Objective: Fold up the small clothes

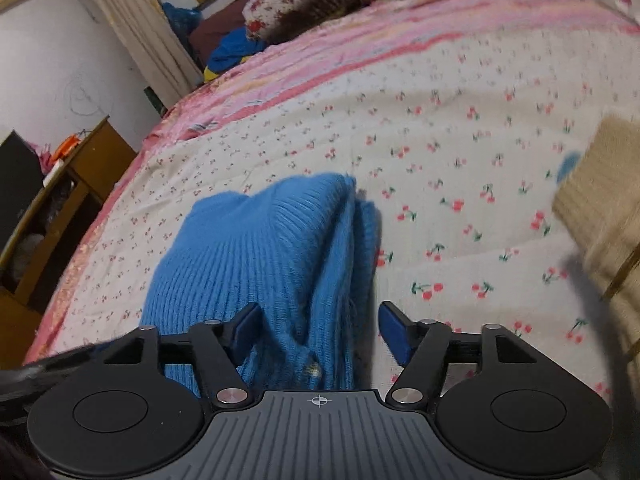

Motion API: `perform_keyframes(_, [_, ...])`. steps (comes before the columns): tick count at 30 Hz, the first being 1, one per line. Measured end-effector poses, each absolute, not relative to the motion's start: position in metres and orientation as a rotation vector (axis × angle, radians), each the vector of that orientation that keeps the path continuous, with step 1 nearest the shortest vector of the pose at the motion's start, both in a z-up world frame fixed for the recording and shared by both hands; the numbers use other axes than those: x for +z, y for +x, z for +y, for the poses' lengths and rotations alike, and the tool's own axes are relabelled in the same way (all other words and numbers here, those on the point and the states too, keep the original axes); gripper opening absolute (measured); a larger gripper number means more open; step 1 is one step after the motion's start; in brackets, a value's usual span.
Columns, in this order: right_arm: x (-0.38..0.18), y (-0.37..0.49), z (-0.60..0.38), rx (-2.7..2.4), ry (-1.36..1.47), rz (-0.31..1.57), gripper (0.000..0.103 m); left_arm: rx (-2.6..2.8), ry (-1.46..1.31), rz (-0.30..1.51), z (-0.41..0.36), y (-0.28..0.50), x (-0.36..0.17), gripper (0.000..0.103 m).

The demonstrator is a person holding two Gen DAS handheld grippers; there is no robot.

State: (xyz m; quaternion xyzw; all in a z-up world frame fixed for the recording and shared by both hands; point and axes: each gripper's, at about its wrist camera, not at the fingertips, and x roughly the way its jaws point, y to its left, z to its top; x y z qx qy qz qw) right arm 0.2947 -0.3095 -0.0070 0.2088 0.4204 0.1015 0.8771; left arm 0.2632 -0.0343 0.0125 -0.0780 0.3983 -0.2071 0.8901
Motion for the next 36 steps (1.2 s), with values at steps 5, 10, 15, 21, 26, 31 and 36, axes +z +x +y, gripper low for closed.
perform_keyframes(5, [-0.013, 0.3, -0.316, 0.261, 0.467, 0.891, 0.072, -0.457, -0.173, 0.843, -0.04, 0.272, 0.007, 0.075])
perform_keyframes(10, [-0.023, 0.305, -0.317, 0.298, 0.537, 0.886, 0.07, -0.486, -0.183, 0.864, -0.047, 0.275, -0.003, 0.079])
perform_keyframes(15, [-0.025, 0.302, -0.315, 0.35, 0.6, 0.9, 0.041, -0.503, -0.195, 0.842, -0.045, 0.267, 0.002, 0.058])
perform_keyframes(21, [-0.009, 0.281, -0.302, 0.408, 0.619, 0.903, 0.032, -0.548, -0.236, 0.811, -0.031, 0.241, 0.025, 0.046])
perform_keyframes(26, [-0.007, 0.237, -0.293, 0.438, 0.59, 0.934, 0.032, -0.55, -0.203, 0.848, -0.009, 0.194, 0.023, 0.047])
perform_keyframes(31, [-0.018, 0.211, -0.296, 0.322, 0.569, 0.94, 0.032, -0.481, -0.139, 0.878, -0.007, 0.17, 0.006, 0.048])
perform_keyframes(36, [0.015, 0.2, -0.286, 0.264, 0.43, 0.874, 0.033, -0.435, -0.115, 0.824, -0.005, 0.166, 0.027, 0.048])
